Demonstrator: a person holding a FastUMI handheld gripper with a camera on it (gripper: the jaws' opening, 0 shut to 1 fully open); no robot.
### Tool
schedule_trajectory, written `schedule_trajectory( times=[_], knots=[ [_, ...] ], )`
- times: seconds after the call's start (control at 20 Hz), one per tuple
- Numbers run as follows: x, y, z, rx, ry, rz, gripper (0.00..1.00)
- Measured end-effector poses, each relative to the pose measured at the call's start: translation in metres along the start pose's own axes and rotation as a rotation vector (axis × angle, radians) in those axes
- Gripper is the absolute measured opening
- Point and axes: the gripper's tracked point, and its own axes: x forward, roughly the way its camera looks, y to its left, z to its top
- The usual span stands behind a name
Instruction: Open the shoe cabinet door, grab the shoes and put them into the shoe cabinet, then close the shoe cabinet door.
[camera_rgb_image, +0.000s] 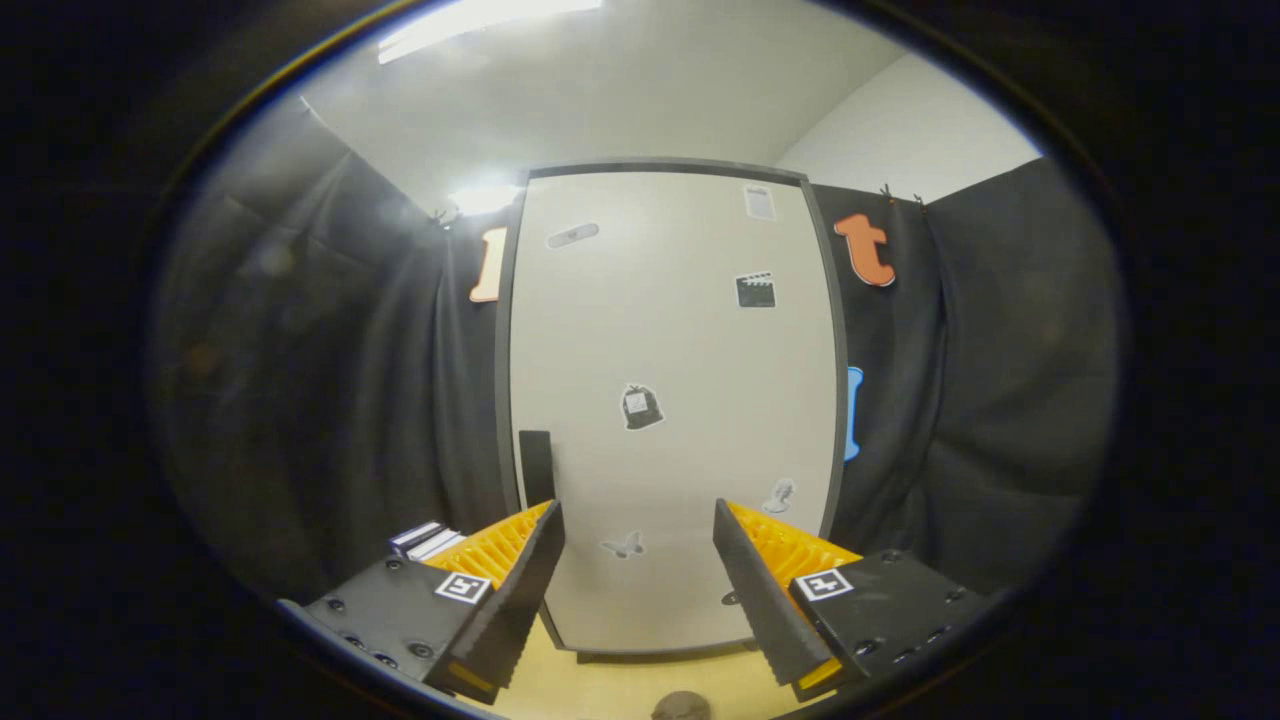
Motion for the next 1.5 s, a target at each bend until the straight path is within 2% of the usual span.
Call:
schedule_trajectory(
  times=[0.45,0.75,0.95,1.5],
  knots=[
    [0.066,0.069,-0.024,0.011,0.036,0.067,0.95],
    [0.123,0.092,-0.040,0.032,0.036,0.067,0.94],
    [0.141,0.096,-0.038,0.018,0.014,0.051,0.94],
    [0.151,0.106,-0.035,-0.009,-0.007,0.038,0.34]
  ],
)
